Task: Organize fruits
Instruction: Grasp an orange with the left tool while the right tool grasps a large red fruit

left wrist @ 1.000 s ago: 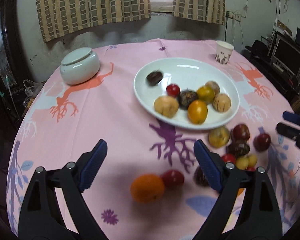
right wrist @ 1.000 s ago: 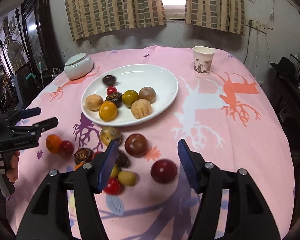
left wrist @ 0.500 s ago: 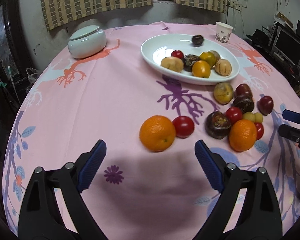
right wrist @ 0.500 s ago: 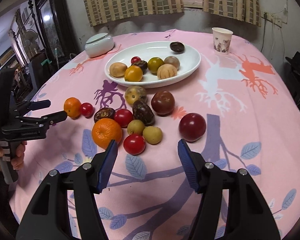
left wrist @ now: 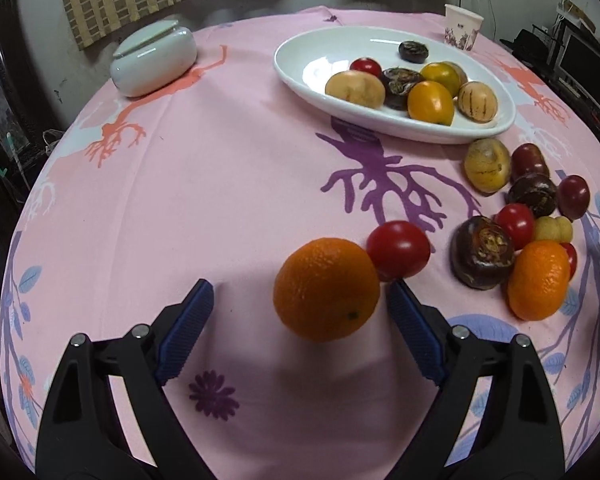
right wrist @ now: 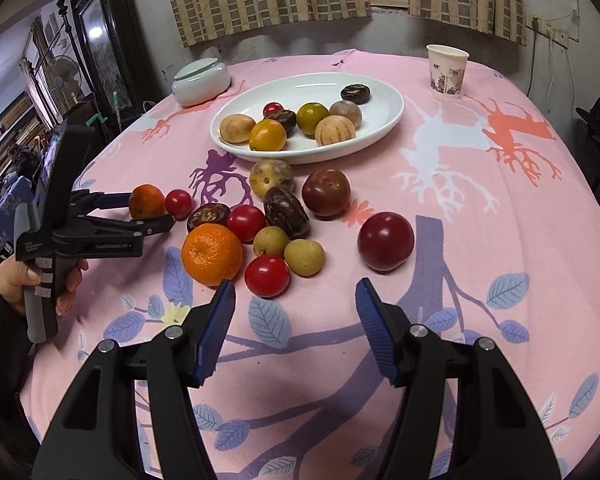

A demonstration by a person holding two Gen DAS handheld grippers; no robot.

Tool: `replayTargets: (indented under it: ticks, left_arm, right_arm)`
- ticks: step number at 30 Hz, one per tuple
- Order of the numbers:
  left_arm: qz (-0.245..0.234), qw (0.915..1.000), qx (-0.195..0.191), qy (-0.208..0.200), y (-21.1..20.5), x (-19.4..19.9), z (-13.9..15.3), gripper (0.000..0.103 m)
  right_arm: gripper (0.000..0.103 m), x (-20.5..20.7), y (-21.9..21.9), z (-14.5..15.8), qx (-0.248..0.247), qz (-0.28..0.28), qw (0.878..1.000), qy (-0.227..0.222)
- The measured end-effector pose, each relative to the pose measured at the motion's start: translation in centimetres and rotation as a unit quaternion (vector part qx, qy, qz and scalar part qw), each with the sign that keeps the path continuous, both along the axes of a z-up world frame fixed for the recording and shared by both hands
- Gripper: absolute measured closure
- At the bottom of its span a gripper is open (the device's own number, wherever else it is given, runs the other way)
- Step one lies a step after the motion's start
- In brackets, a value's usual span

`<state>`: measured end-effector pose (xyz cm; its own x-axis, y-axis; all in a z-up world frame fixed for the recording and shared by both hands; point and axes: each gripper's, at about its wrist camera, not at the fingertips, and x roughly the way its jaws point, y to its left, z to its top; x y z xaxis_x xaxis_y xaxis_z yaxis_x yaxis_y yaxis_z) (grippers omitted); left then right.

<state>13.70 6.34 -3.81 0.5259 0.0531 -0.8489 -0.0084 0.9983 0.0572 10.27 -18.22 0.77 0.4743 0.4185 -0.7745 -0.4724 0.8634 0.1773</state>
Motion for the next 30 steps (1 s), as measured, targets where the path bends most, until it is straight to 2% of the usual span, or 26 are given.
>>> replayTargets:
  ticks: [2, 3, 8, 11, 14, 21, 26, 30]
  left_arm:
    - [-0.003, 0.9996, -0.029, -0.001, 0.2, 0.2, 0.0, 0.032]
    - [0.001, 0.9996, -0.030, -0.002, 0.2, 0.2, 0.1, 0.040]
    - [-0.002, 0.9993, -0.038, -0.001, 0.0, -0.1, 0.4, 0.058]
    - [0.008, 0.9993, -0.037, 0.001, -0.1, -0.7, 0.5, 0.059]
    - [0.014, 0.9981, -0.060, -0.007, -0.2, -2.0, 1.3, 0.059]
    - [-0.020, 0.9933, -0.106, -0.040, -2.4, -4.8, 4.3, 0.059]
    - [-0.044, 0.9941, -0.084, -0.052, -3.7, -5.0, 3.5, 0.059]
    - [-0.049, 0.9916, -0.113, -0.038, -3.1, -4.8, 2.8, 0.059]
  right_arm:
    - [0.040, 0.1, 0.1, -0.2, -0.003, 0.001, 1.000, 0.002]
    - [0.040, 0.1, 0.2, -0.2, -0.005, 0.001, 1.000, 0.002]
    - [0.040, 0.0, 0.3, -0.3, -0.008, 0.004, 1.000, 0.001]
    - [0.040, 0.0, 0.2, -0.1, -0.009, 0.001, 1.000, -0.004]
    - [0.040, 0.0, -0.1, 0.0, -0.011, -0.002, 1.000, -0.012]
    - [0.040, 0.7, -0.9, -0.2, -0.034, -0.041, 0.998, -0.026]
    - [0.040, 2.2, -1.7, -0.2, -0.063, -0.099, 0.992, -0.041]
    - [0.040, 3.7, -0.5, -0.7, -0.102, -0.092, 0.989, -0.059]
